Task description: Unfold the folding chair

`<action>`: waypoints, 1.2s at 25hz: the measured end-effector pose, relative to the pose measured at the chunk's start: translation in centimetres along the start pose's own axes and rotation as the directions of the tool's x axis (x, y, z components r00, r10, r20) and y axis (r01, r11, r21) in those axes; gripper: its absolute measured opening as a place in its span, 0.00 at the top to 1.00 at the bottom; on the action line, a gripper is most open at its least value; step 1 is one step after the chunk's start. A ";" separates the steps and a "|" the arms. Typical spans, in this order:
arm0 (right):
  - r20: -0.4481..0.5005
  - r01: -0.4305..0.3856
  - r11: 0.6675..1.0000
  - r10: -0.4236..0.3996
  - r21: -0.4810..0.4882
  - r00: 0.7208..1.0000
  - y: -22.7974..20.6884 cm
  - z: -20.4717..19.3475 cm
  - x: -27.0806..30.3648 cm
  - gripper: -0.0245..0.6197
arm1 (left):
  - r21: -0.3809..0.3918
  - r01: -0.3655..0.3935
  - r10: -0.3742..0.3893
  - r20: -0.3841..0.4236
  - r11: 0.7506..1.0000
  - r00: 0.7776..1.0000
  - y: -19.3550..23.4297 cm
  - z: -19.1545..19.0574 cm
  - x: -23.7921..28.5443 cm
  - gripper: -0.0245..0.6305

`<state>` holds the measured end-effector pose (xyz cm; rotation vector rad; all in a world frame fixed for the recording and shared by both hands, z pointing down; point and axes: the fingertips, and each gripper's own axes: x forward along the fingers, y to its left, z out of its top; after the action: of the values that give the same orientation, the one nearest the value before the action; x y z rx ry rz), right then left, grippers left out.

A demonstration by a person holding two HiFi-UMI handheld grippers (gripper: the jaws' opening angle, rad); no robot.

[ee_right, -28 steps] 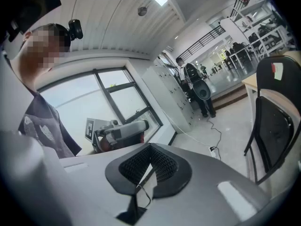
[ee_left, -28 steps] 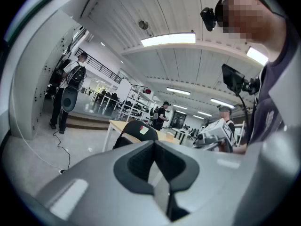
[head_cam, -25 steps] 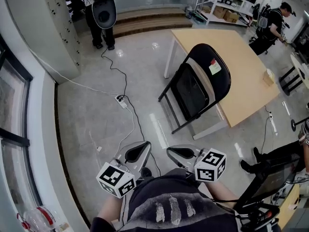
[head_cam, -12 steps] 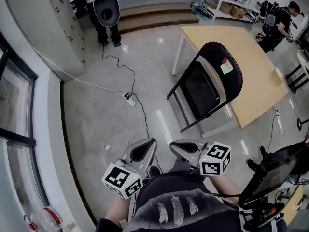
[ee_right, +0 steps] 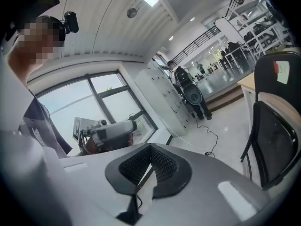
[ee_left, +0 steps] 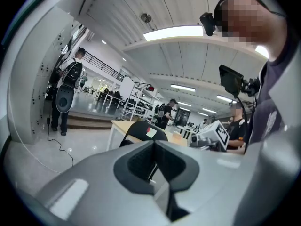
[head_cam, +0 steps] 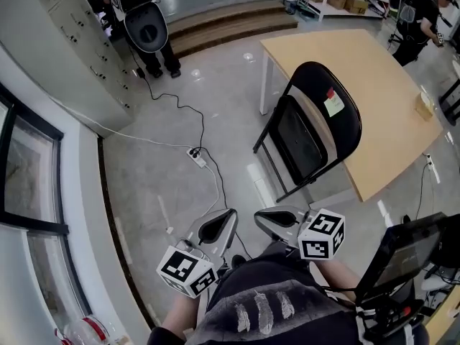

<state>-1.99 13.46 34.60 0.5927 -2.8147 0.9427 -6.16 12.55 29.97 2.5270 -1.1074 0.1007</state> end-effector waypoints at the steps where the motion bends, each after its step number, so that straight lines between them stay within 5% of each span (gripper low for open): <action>1: 0.004 0.002 1.000 -0.002 0.008 1.000 -1.3 0.3 -0.9 0.96 | 0.005 0.002 -0.002 -0.010 1.000 1.000 -0.4 0.1 1.4 0.96; 12: 0.023 0.043 0.999 -0.044 0.028 0.999 -14.0 3.1 -9.6 0.96 | 0.048 -0.023 0.030 -0.138 0.999 0.990 -3.3 0.5 15.2 0.96; 19: 0.079 0.212 0.977 -0.209 -0.027 0.975 -23.1 6.4 -15.5 0.96 | 0.039 -0.015 0.023 -0.205 0.999 0.979 -4.4 0.4 22.3 0.96; 22: 0.107 0.347 0.934 -0.338 -0.083 0.935 -27.3 8.0 -18.2 0.96 | 0.050 -0.013 0.025 -0.237 0.999 0.971 -4.5 -0.3 25.1 0.96; 26: 0.169 0.531 0.837 -0.508 -0.135 0.845 -31.5 10.5 -22.0 0.96 | 0.061 -0.003 0.021 -0.296 0.998 0.955 -4.3 -2.3 28.3 0.96; 30: 0.165 0.634 0.753 -0.612 -0.178 0.773 -34.5 12.4 -23.6 0.79 | 0.062 0.015 0.007 -0.348 0.998 0.937 -3.7 -4.4 31.5 0.96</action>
<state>33.63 -11.45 38.43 1.4512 -2.4360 0.4578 18.55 -5.42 39.56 2.4371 -0.9671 0.5684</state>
